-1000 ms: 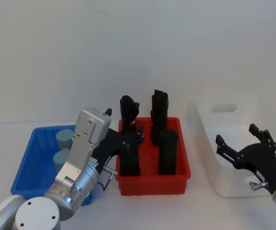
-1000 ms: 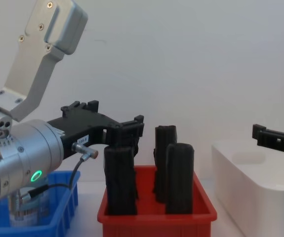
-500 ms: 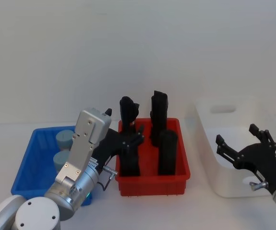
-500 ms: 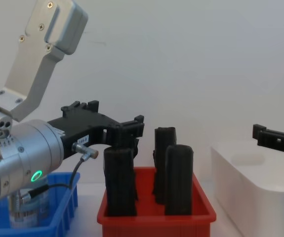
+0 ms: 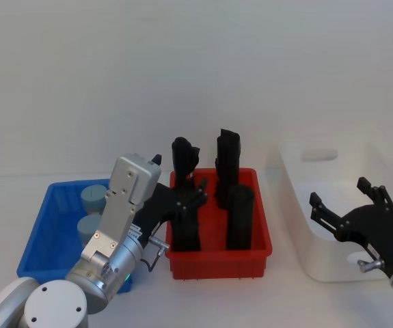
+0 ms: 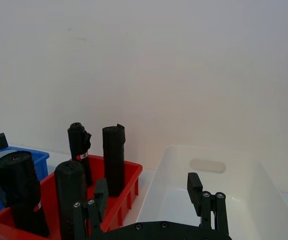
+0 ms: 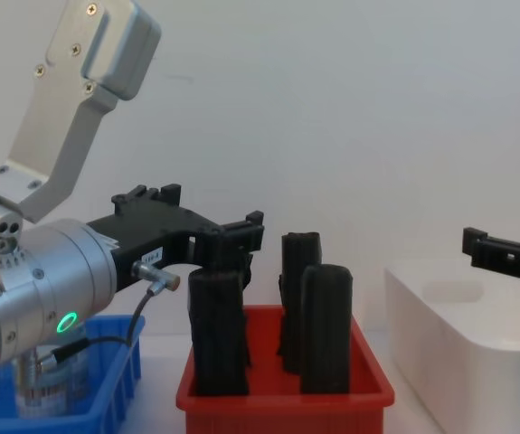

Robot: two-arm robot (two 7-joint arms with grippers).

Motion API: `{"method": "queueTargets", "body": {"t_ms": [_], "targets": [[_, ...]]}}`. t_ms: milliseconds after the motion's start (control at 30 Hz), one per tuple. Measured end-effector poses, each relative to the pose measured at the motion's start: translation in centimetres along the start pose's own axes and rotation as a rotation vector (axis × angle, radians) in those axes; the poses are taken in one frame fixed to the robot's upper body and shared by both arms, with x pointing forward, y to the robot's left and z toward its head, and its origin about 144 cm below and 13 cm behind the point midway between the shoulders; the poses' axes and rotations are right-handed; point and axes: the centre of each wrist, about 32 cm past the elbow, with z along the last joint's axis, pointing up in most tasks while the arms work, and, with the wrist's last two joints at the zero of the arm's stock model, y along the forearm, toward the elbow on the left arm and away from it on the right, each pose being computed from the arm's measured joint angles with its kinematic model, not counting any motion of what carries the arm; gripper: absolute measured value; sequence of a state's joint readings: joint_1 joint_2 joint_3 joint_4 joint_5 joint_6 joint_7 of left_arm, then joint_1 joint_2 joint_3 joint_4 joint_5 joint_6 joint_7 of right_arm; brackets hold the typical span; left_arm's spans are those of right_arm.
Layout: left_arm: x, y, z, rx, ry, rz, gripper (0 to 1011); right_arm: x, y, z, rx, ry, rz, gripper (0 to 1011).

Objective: Pick the cotton swabs from the blue box and place them into the white box.

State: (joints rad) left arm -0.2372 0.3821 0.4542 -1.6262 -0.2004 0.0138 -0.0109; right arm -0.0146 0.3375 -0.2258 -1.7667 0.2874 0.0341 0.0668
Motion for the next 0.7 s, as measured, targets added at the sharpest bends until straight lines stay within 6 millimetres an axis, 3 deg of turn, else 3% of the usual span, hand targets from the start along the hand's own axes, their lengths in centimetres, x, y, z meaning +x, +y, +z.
{"method": "queueTargets", "body": {"t_ms": [700], "targets": [[0.0, 0.0, 0.0, 0.0, 0.0, 0.0, 1004, 0.0, 0.0, 0.0, 0.0, 0.0, 0.0, 1002]]}}
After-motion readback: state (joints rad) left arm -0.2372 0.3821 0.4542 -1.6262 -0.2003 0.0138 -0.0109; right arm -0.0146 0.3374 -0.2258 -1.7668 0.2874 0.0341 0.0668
